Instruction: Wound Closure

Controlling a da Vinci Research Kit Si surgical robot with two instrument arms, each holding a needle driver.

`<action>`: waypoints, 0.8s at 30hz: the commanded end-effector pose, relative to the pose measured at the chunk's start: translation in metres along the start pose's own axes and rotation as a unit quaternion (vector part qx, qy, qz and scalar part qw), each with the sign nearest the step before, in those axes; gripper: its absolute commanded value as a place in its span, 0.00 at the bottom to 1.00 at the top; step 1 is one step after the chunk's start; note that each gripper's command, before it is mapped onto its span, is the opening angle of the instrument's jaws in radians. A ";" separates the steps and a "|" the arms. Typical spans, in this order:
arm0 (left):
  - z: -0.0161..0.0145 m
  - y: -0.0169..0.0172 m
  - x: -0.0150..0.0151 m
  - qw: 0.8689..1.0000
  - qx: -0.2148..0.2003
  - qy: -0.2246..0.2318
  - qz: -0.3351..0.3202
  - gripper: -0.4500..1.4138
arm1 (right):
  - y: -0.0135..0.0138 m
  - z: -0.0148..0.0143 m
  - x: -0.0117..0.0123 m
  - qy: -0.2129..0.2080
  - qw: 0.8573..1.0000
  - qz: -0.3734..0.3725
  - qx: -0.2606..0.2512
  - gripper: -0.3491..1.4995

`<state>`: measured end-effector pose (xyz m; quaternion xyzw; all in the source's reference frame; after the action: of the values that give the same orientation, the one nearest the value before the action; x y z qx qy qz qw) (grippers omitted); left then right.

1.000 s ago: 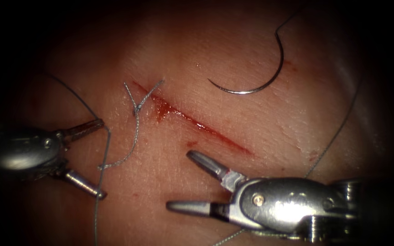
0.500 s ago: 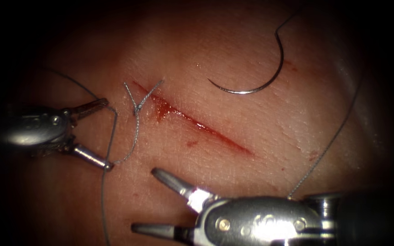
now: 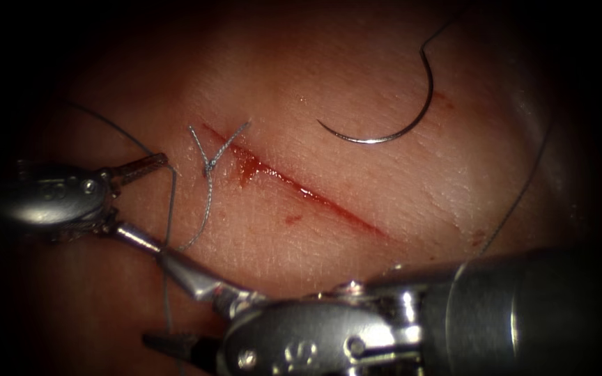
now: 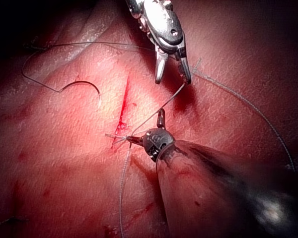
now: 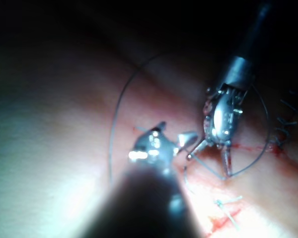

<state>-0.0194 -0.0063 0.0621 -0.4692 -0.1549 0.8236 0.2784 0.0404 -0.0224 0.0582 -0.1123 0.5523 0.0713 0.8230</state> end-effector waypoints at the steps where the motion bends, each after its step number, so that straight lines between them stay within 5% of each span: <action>1: 0.0006 0.0003 -0.0005 1.000 -0.001 0.000 0.000 0.65 | -0.0007 0.0006 -0.0002 0.003 1.000 0.001 -0.002 0.88; 4: 0.0007 0.0003 -0.0005 1.000 -0.001 0.000 -0.001 0.64 | -0.0007 0.0009 0.0001 0.008 1.000 -0.003 -0.008 0.87; 6: 0.0008 0.0003 -0.0004 1.000 -0.002 0.000 -0.001 0.64 | -0.0010 0.0011 0.0005 0.019 1.000 -0.012 -0.006 0.73; 7: 0.0008 0.0004 -0.0004 1.000 -0.003 0.000 -0.001 0.64 | -0.0011 0.0011 0.0007 0.028 0.999 -0.018 0.002 0.49; 10: 0.0004 0.0004 -0.0004 1.000 -0.005 0.000 -0.001 0.64 | -0.0014 0.0003 0.0011 0.040 0.998 -0.045 0.012 0.00; 24: -0.0063 0.0004 0.0003 1.000 -0.020 -0.005 -0.008 0.61 | -0.0010 -0.0018 -0.0009 0.025 0.999 -0.043 0.017 0.00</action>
<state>-0.0138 -0.0061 0.0578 -0.4690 -0.1747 0.8209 0.2749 0.0380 -0.0231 0.0580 -0.1264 0.5682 0.0219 0.8128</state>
